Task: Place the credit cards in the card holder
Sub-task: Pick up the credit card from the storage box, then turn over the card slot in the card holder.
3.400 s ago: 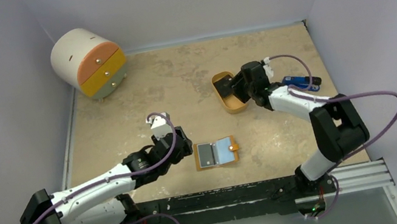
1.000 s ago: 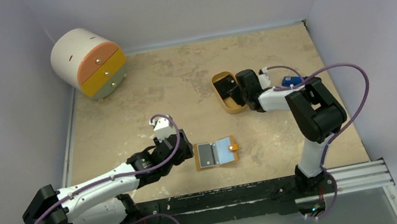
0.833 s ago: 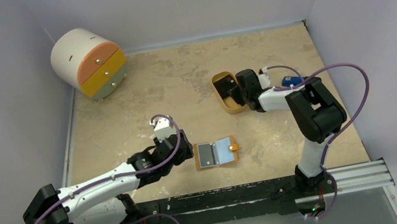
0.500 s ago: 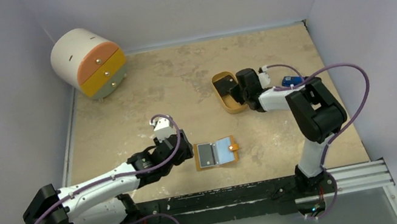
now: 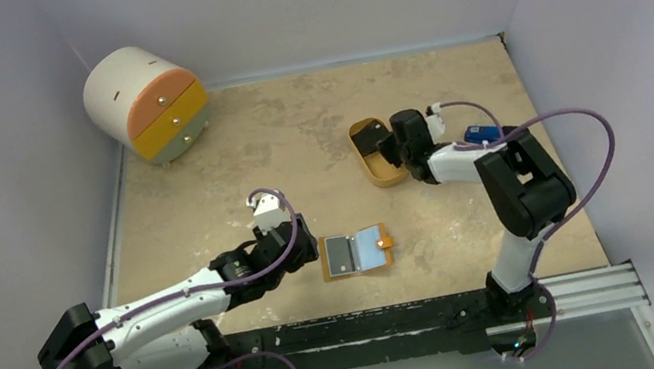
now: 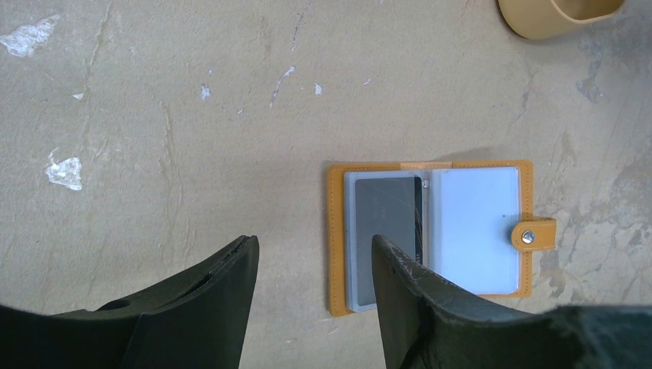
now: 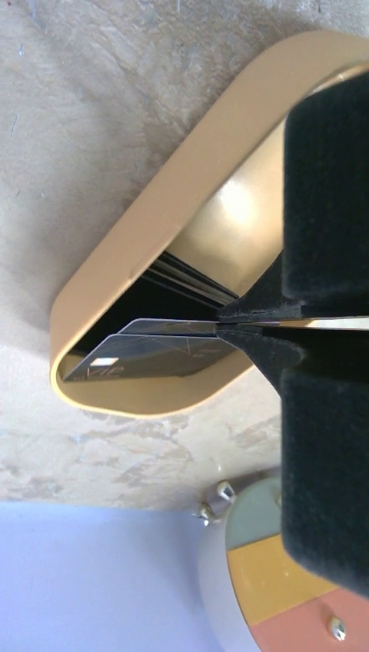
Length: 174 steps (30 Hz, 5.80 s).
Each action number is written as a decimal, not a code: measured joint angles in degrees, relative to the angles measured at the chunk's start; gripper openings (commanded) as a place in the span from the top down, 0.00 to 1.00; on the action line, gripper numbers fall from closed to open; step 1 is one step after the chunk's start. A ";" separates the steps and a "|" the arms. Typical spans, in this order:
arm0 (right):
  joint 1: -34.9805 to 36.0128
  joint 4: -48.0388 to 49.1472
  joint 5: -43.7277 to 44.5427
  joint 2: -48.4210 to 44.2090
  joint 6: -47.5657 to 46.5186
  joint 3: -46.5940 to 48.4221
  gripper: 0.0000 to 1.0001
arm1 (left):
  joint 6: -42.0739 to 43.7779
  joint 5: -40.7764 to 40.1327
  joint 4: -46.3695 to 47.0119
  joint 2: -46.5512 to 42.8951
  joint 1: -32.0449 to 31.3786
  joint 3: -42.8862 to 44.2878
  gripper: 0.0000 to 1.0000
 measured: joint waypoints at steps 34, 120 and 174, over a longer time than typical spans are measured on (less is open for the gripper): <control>-0.11 -2.54 0.09 -12.76 -0.24 -6.21 1.00 | -1.01 0.02 0.02 0.00 0.00 0.00 0.45; 11.96 -41.57 -23.54 -42.25 -29.22 -18.29 1.00 | 4.63 21.07 24.65 21.75 0.00 2.95 0.45; 11.96 -50.05 -16.52 -57.75 -24.94 -15.98 1.00 | 11.06 2.36 8.87 38.05 -9.86 20.90 1.00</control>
